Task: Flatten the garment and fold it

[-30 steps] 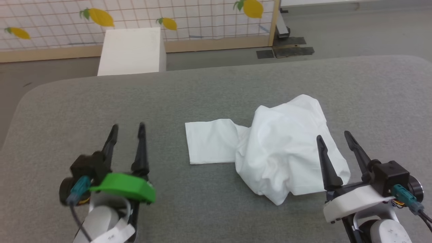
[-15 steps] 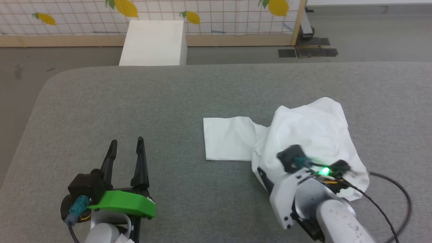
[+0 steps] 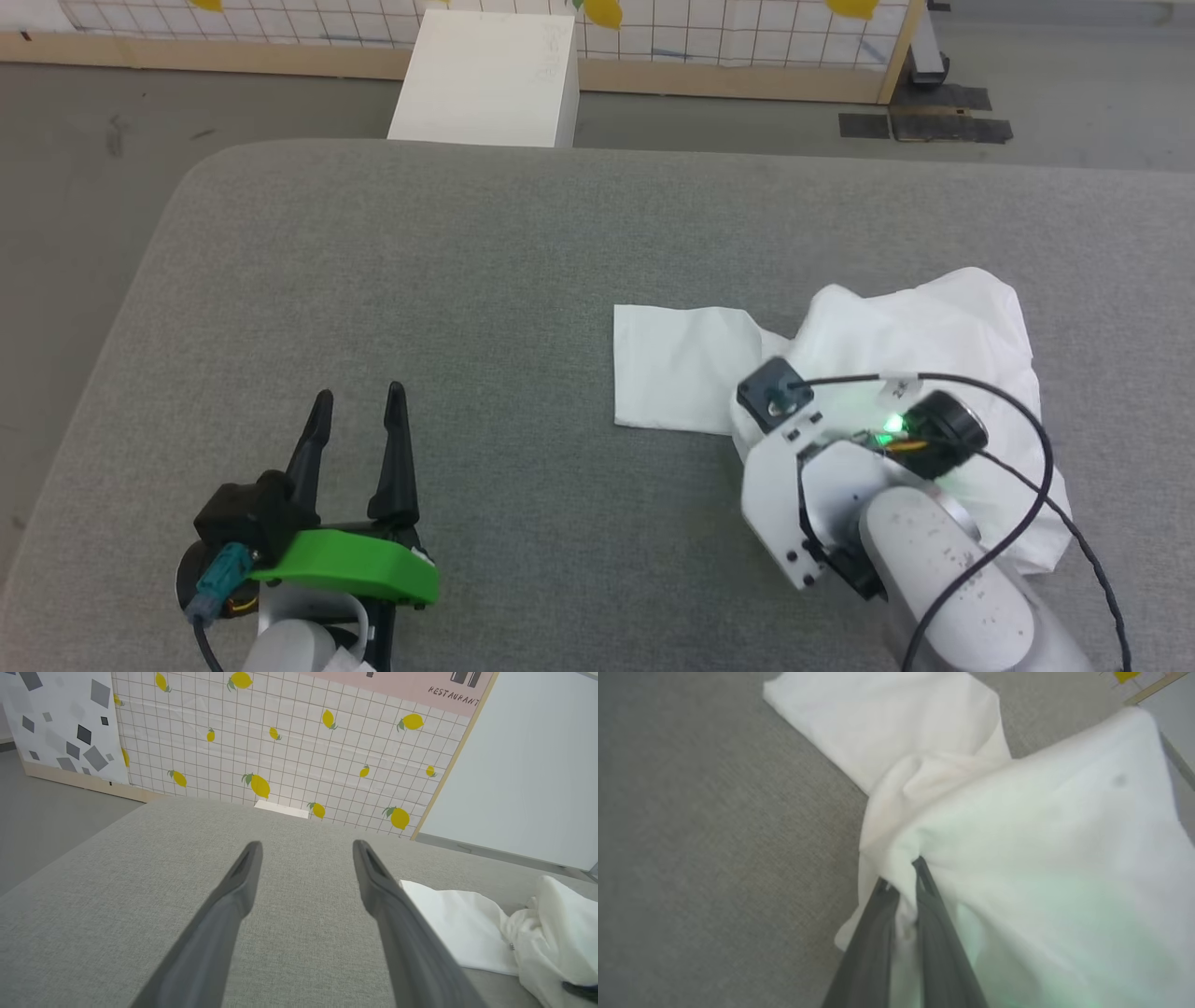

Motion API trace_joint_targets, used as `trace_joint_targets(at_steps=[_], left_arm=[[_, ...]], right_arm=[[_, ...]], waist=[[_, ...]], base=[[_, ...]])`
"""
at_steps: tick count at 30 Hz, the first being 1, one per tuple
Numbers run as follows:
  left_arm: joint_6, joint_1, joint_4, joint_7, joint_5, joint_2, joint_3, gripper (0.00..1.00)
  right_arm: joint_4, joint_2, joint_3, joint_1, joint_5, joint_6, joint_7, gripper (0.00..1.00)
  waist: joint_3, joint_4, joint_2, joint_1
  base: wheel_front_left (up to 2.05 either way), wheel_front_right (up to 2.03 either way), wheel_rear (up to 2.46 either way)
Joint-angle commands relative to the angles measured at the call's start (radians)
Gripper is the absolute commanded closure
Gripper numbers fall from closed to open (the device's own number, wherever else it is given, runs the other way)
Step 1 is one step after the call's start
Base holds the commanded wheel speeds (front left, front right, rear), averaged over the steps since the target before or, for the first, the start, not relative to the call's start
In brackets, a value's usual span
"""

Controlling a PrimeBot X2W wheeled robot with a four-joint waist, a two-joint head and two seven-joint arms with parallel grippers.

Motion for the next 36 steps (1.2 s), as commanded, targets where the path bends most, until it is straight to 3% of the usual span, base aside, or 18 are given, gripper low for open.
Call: trace_joint_targets(at_steps=[1, 9, 15, 19, 31, 32, 33, 36], left_arm=[[-0.007, 0.002, 0.003, -0.005, 0.006, -0.006, 0.004, 0.00], [-0.015, -0.015, 0.008, -0.005, 0.020, -0.009, 0.013, 0.00], [-0.016, -0.023, 0.003, -0.005, 0.027, -0.010, 0.012, 0.00], [-0.015, -0.017, -0.002, -0.005, 0.027, -0.010, 0.008, 0.00], [-0.015, -0.018, -0.004, -0.005, 0.031, -0.011, -0.011, 0.00], [-0.016, -0.019, -0.003, -0.005, 0.033, -0.011, -0.012, 0.00], [-0.017, -0.019, -0.002, -0.005, 0.034, -0.011, -0.012, 0.00], [-0.021, -0.019, 0.002, -0.005, 0.040, -0.011, -0.011, 0.00]], right_arm=[[-0.025, 0.011, 0.003, -0.029, 0.017, 0.003, -0.024, 1.00], [-0.143, 0.045, 0.052, -0.209, 0.119, 0.003, -0.204, 1.00], [-0.237, 0.049, -0.038, -0.308, 0.225, 0.003, -0.334, 1.00], [-0.254, 0.049, -0.154, -0.253, 0.207, 0.003, -0.326, 1.00], [-0.218, 0.049, -0.683, 0.209, 0.055, 0.003, -0.192, 1.00], [-0.220, 0.049, -0.716, 0.242, 0.050, 0.003, -0.185, 0.58], [-0.222, 0.049, -0.735, 0.264, 0.050, 0.003, -0.182, 0.00], [-0.242, 0.049, -0.784, 0.326, 0.053, 0.003, -0.187, 0.00]], waist=[[0.005, 0.000, 0.0000, 0.0000], [0.008, -0.037, 0.0000, 0.0000], [0.000, -0.046, 0.0000, 0.0000], [-0.004, -0.052, 0.0000, 0.0000], [0.000, -0.059, 0.0000, 0.0000], [0.000, -0.060, 0.0000, 0.0000], [-0.001, -0.061, 0.0000, 0.0000], [-0.007, -0.064, 0.0000, 0.0000]], base=[[0.00, 0.00, 0.00], [0.00, 0.00, 0.00], [0.00, 0.00, 0.00], [0.00, 0.00, 0.00], [0.00, 0.00, 0.00], [0.00, 0.00, 0.00], [0.00, 0.00, 0.00], [0.00, 0.00, 0.00]])
